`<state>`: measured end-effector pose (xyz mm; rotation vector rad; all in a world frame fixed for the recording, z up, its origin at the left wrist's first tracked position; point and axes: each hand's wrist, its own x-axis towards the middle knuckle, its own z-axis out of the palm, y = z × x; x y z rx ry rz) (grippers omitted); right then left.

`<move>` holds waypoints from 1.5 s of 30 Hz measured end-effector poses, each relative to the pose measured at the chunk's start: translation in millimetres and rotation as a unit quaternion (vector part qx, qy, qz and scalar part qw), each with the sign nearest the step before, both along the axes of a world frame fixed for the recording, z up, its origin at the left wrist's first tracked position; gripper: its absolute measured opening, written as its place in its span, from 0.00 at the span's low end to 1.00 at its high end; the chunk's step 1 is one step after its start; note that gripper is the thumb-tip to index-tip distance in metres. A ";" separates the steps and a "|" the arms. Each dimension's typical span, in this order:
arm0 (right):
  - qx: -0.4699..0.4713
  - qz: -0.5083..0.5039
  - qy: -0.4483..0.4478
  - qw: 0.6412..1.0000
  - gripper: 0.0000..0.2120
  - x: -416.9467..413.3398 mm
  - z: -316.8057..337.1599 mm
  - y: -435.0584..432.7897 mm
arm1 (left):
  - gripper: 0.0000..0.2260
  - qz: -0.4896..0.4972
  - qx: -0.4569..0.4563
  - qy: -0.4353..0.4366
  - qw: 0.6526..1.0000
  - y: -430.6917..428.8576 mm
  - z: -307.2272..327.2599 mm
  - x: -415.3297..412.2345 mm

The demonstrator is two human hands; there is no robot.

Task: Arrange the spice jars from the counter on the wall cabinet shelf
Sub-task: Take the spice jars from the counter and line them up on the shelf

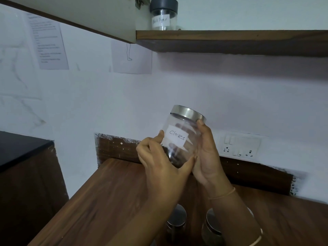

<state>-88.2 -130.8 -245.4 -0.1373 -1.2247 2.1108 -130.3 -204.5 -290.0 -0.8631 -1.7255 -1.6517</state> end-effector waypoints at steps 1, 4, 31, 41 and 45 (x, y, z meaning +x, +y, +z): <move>-0.001 0.011 0.011 1.000 0.27 1.2 0.8 0.6 | 0.35 0.008 0.000 0.012 1.000 0.2 0.9 1.5; -0.004 0.040 0.031 0.999 0.22 3.8 2.9 2.9 | 0.33 0.033 0.003 0.047 0.998 1.1 4.8 6.4; 0.100 -0.078 -0.028 0.992 0.37 8.8 20.7 2.4 | 0.37 -0.099 0.022 0.006 0.995 5.4 14.0 2.9; 0.285 -0.138 -0.049 0.947 0.20 11.2 62.3 19.3 | 0.33 -0.550 0.009 -0.261 0.793 -6.0 45.4 -42.1; 0.357 -0.151 -0.059 0.920 0.26 4.9 85.6 22.5 | 0.27 -0.552 0.010 -0.244 0.797 -1.7 63.9 -61.9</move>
